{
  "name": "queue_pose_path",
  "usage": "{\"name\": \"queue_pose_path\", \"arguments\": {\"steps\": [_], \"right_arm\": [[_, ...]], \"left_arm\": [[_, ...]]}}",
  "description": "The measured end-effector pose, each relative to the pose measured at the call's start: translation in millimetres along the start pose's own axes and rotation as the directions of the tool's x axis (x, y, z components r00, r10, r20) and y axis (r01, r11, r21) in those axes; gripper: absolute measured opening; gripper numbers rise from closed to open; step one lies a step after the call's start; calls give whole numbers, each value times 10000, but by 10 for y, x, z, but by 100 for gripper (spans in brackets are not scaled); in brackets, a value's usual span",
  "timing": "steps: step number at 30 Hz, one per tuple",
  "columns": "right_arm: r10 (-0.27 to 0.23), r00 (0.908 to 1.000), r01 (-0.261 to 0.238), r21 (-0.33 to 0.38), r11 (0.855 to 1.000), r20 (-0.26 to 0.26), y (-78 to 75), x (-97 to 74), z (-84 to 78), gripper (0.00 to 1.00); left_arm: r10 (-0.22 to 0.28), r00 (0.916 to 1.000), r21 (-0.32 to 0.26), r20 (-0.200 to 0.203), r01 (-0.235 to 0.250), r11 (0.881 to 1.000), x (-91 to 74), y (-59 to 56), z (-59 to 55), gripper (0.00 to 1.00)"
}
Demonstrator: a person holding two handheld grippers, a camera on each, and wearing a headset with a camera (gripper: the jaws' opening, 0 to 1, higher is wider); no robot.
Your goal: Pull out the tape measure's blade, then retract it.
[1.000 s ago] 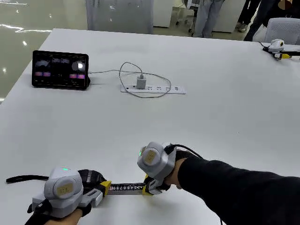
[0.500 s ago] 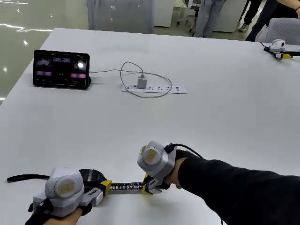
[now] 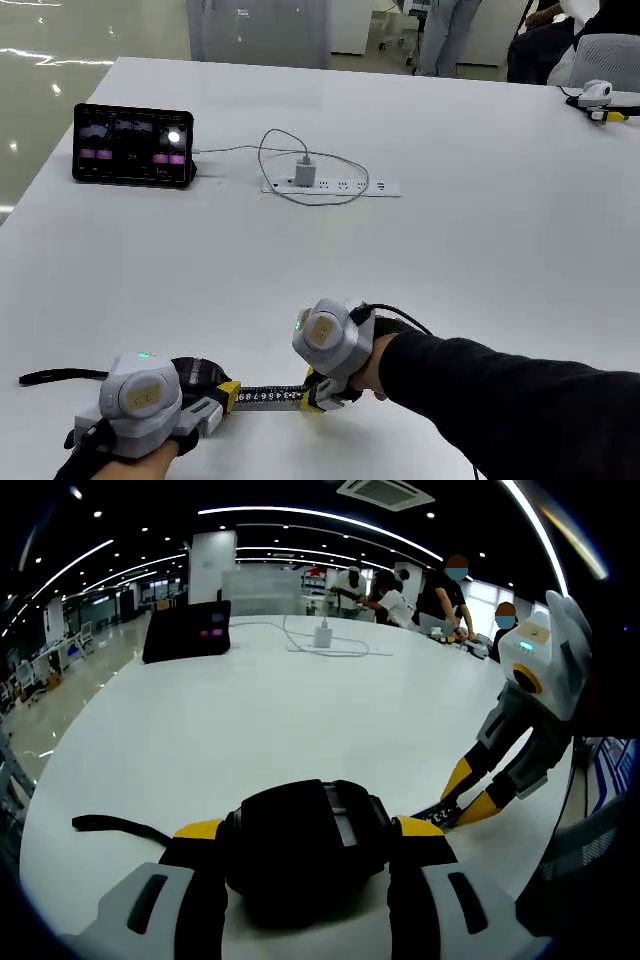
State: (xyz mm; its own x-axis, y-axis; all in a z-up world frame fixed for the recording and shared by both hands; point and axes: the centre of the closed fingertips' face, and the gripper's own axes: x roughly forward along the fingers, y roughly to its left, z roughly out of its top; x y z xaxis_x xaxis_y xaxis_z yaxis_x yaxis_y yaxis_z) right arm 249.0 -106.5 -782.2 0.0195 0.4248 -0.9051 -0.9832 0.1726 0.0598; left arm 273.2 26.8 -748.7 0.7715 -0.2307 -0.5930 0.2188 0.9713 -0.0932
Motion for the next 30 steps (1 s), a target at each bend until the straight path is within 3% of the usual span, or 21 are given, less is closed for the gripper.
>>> {"name": "queue_pose_path", "arguments": {"steps": [14, 22, 30], "right_arm": [[55, 9998, -59, 213, 9998, 180, 8, 40, 61, 10], [300, 9977, -325, 394, 9987, 612, 24, 50, 99, 10], [374, 9966, -401, 359, 9985, 732, 44, 68, 148, 10]], "left_arm": [[-220, 9996, -170, 191, 224, 9996, -15, 4, 4, 60], [-378, 9990, -185, 224, 383, 9991, -21, 4, 0, 60], [-391, 9990, -193, 221, 395, 9990, -25, 2, 2, 60]]}}
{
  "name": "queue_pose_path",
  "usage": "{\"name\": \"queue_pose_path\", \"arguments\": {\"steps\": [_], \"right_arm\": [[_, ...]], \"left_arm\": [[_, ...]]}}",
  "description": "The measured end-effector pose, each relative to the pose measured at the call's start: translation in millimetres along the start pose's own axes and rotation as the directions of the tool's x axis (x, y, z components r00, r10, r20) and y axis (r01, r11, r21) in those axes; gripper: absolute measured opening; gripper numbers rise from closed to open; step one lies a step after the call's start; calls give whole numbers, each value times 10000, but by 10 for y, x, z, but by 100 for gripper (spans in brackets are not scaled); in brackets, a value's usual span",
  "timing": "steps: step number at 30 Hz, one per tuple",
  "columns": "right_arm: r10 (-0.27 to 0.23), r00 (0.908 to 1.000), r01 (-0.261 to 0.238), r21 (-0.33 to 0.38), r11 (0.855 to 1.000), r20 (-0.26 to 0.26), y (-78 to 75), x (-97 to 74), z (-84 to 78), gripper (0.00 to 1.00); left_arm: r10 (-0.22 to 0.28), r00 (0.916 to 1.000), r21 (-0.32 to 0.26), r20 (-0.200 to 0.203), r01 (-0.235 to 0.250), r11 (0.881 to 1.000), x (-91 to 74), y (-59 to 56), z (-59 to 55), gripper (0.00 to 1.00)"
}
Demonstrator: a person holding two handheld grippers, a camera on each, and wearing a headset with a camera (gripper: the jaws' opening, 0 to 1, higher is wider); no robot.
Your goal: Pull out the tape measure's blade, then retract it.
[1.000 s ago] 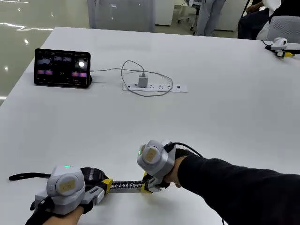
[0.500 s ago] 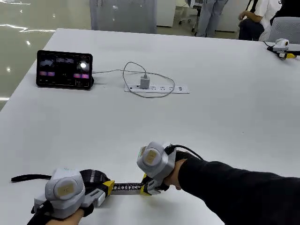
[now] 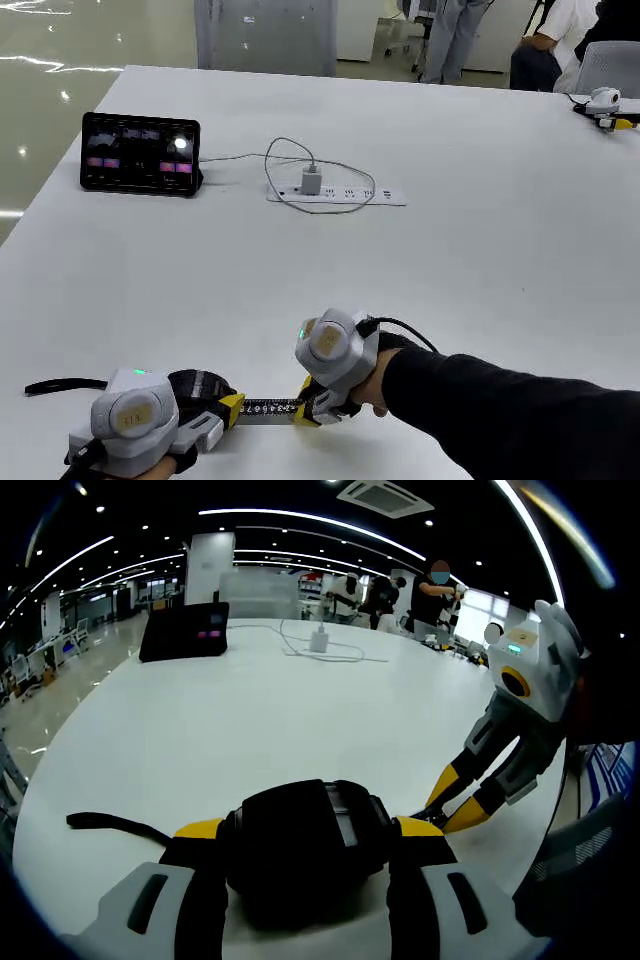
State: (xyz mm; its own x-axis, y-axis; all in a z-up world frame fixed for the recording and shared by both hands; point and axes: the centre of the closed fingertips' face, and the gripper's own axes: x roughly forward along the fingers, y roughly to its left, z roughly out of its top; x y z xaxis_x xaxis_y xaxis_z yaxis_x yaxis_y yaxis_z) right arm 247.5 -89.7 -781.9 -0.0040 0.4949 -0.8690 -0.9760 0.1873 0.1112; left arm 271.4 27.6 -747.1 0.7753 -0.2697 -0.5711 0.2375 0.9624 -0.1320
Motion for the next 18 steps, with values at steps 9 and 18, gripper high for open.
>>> {"name": "queue_pose_path", "arguments": {"steps": [9, 18], "right_arm": [[-29, 10000, 29, 30, 10000, -12, 13, 26, 53, 10], [-84, 9999, 84, 71, 9999, 67, 25, 49, 91, 10]], "left_arm": [[-5, 10000, -37, -19, 4, 10000, -3, -3, -1, 60], [-13, 10000, -78, -28, 13, 10000, -9, -1, -2, 60]]}}
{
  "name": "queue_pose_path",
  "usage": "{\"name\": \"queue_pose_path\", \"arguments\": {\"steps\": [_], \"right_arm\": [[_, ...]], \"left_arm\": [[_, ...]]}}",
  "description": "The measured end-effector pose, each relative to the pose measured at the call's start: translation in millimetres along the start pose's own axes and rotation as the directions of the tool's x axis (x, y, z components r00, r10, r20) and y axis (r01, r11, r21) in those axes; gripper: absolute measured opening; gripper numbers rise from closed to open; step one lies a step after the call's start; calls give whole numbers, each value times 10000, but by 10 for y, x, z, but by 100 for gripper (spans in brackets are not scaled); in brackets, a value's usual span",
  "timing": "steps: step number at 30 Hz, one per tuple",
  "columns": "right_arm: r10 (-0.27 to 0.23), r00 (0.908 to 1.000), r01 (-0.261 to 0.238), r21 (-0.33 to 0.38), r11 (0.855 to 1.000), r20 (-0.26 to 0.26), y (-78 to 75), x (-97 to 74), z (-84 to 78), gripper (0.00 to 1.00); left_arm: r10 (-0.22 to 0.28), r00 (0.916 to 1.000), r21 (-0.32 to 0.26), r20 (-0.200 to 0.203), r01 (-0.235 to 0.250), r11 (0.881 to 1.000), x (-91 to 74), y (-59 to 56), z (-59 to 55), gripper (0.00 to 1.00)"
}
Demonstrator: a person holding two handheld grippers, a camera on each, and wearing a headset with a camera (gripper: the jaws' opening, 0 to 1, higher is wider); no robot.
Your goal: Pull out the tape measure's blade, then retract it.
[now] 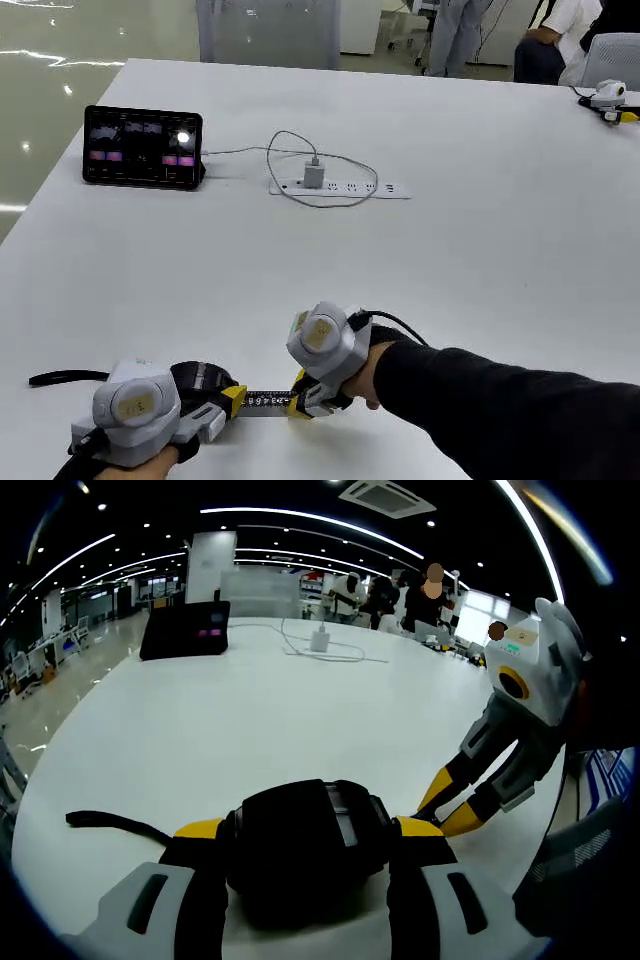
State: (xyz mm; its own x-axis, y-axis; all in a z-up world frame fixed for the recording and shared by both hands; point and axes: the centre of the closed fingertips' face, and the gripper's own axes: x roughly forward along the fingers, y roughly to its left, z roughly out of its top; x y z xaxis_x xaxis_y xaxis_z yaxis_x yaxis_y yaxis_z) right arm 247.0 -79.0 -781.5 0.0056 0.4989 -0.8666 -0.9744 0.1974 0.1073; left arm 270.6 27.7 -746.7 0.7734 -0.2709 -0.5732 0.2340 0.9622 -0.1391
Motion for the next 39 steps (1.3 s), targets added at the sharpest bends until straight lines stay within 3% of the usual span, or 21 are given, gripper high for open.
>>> {"name": "queue_pose_path", "arguments": {"steps": [28, 39], "right_arm": [[89, 9992, -93, 114, 9999, 378, 59, 93, 153, 11], [161, 9972, -170, 108, 9998, 737, 114, 176, 297, 11]], "left_arm": [[-39, 10000, -157, 19, 39, 9999, 1, 11, 2, 60], [-66, 10000, -176, 5, 66, 9998, -2, 10, 4, 60]]}}
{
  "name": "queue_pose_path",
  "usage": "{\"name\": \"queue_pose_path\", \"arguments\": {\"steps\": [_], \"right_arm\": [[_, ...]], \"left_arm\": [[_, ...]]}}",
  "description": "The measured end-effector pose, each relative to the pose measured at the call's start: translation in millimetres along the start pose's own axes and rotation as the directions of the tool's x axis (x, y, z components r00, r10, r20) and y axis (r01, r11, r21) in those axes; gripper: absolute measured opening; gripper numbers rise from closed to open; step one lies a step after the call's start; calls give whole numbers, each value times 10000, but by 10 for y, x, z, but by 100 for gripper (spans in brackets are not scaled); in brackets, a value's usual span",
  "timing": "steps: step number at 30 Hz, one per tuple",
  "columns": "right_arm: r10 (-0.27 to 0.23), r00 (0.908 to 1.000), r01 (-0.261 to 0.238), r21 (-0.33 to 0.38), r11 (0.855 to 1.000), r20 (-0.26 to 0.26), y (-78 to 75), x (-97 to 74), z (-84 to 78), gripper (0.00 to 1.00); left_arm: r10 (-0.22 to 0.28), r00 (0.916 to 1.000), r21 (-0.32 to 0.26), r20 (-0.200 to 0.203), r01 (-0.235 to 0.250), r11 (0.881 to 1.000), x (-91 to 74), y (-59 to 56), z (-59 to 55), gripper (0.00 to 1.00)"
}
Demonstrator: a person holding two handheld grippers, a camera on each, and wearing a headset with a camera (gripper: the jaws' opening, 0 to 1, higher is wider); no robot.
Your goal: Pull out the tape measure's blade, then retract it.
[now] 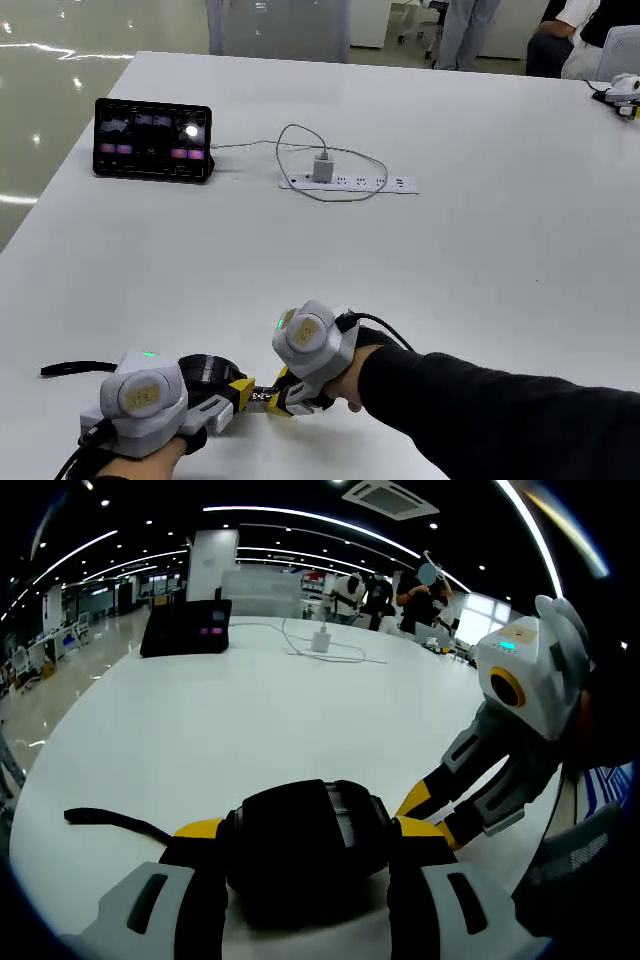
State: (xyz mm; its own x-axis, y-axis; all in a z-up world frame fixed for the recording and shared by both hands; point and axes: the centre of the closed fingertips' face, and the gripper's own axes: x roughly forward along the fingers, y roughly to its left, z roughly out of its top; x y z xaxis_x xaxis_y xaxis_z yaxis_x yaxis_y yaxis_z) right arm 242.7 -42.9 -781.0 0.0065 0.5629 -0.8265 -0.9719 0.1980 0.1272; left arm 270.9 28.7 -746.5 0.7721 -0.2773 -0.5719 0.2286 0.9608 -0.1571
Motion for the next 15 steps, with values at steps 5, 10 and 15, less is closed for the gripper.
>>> {"name": "queue_pose_path", "arguments": {"steps": [5, 10, 15], "right_arm": [[0, 9999, 1, -101, 9999, 122, -3, 24, 35, 11], [36, 9998, -33, -127, 9999, 218, -7, 36, 77, 11], [53, 9997, -47, -262, 9996, 238, 4, 45, 87, 11]], "left_arm": [[6, 10000, -22, -1, -6, 10000, 0, -1, 3, 60], [6, 10000, -37, 2, -6, 10000, -1, 1, 3, 60], [5, 10000, -24, 1, -5, 10000, -1, 1, 3, 60]]}}
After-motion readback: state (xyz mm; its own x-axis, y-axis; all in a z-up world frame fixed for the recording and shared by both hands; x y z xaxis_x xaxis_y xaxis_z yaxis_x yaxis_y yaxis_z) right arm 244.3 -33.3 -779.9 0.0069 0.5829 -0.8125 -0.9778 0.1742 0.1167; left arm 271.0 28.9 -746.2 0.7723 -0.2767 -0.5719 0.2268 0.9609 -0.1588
